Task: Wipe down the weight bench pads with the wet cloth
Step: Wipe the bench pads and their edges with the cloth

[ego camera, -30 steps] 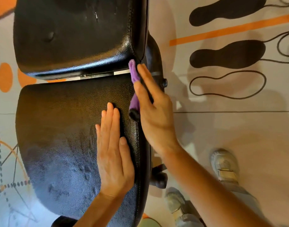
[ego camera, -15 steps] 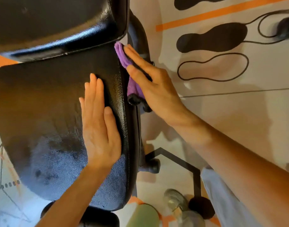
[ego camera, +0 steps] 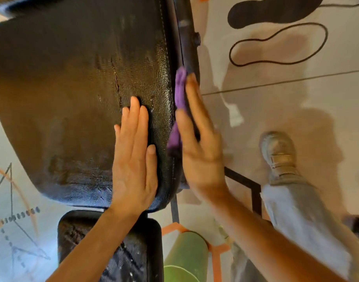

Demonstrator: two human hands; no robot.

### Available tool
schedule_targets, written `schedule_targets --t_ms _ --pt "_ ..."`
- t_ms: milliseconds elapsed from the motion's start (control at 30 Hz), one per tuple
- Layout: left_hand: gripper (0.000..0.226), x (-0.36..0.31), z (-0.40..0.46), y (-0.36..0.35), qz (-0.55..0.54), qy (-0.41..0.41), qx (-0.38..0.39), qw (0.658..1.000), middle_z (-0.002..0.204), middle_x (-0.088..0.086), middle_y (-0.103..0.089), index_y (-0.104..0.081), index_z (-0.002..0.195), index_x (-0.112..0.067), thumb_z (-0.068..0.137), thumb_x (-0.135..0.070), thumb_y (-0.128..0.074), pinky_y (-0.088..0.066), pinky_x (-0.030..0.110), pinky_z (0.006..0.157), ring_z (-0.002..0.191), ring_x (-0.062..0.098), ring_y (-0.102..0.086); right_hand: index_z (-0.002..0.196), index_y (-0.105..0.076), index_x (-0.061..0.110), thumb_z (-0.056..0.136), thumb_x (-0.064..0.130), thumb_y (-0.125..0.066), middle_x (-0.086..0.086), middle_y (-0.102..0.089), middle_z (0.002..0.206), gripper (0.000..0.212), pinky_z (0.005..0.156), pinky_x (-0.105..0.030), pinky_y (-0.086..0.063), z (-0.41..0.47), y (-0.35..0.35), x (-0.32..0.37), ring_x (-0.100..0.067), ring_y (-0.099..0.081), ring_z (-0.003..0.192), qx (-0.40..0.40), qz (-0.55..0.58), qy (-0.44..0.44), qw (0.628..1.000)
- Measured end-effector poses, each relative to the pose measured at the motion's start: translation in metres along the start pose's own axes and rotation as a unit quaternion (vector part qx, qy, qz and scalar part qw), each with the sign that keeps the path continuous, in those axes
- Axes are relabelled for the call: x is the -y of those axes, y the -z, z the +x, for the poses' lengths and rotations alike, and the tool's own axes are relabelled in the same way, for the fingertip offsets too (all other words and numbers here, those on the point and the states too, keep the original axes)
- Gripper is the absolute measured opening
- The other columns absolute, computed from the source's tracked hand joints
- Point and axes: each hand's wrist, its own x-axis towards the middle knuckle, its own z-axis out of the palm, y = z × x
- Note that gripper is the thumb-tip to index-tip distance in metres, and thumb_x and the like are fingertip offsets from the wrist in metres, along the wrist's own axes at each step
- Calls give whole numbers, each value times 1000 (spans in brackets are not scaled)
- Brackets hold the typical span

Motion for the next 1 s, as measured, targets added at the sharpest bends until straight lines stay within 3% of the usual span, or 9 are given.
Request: schedule_targets --t_ms 133,267,333,467,633,733,833,933,1000 --pt "53 2 -1 -4 -9 -9 -22 1000 163 6 -7 -19 153 -4 101 -10 -29 -1 38 123 153 24 -4 143 -29 0 99 7 -41 -8 -33 150 46 112 -26 -33 1 -3 5 -17 -34 140 -18 -34 32 999" --pt "53 3 -1 -5 -11 -15 -35 999 163 12 -12 -21 153 -3 101 -10 -30 -2 37 124 153 23 -6 141 -33 -6 100 7 -38 -23 -60 116 43 77 -7 -43 86 -3 19 -13 -58 100 -26 -46 49 997" --pt "53 3 -2 -5 -14 -15 -36 999 163 12 -12 -22 153 -2 102 -11 -29 -1 36 124 153 23 -6 143 -31 -4 100 9 -38 -18 -56 111 46 89 -15 -42 62 -8 7 -11 -59 97 -27 -24 44 998" --pt "52 4 -1 -6 -22 -23 -41 999 163 15 -12 -21 153 0 103 -11 -29 -2 37 124 153 24 -6 145 -25 0 99 2 -39 -10 -29 154 48 118 -33 -22 -54 -9 -19 -18 -25 144 10 -2 8 1000" --pt "50 5 -4 -8 -26 -43 -58 997 162 20 -14 -21 152 2 104 -7 -30 -2 39 125 153 30 -8 145 -29 1 100 9 -38 -5 -60 117 46 85 -20 -50 26 -3 -3 -6 -61 100 -40 -50 15 998" --pt "50 8 -1 -8 -19 -48 -54 997 162 21 -13 -20 153 2 105 -9 -28 0 41 125 152 32 -6 142 -36 0 100 14 -37 -15 -55 132 44 98 -27 -48 41 -4 -4 -13 -55 118 -65 -23 52 996" --pt "50 8 -5 -6 -16 -49 -45 998 163 20 -11 -19 153 1 106 -12 -29 2 41 124 152 32 -5 136 -45 16 99 7 -41 -8 -58 128 38 97 -22 -46 -51 -16 -28 -6 -56 115 -82 35 31 996" --pt "52 14 -30 3 -6 -35 -26 999 164 14 -6 -16 155 -4 107 -16 -33 4 35 124 153 26 0 143 -28 15 98 3 -42 -2 -34 152 49 116 -28 -25 -137 -38 -39 -10 -28 142 -76 -22 27 997" --pt "55 22 -54 12 0 -26 4 1000 166 6 -3 -14 156 -8 107 -20 -35 5 31 123 153 19 3 144 -26 11 98 5 -43 -11 -34 152 50 114 -30 -31 -121 -38 -45 -14 -36 139 -90 -36 25 995"
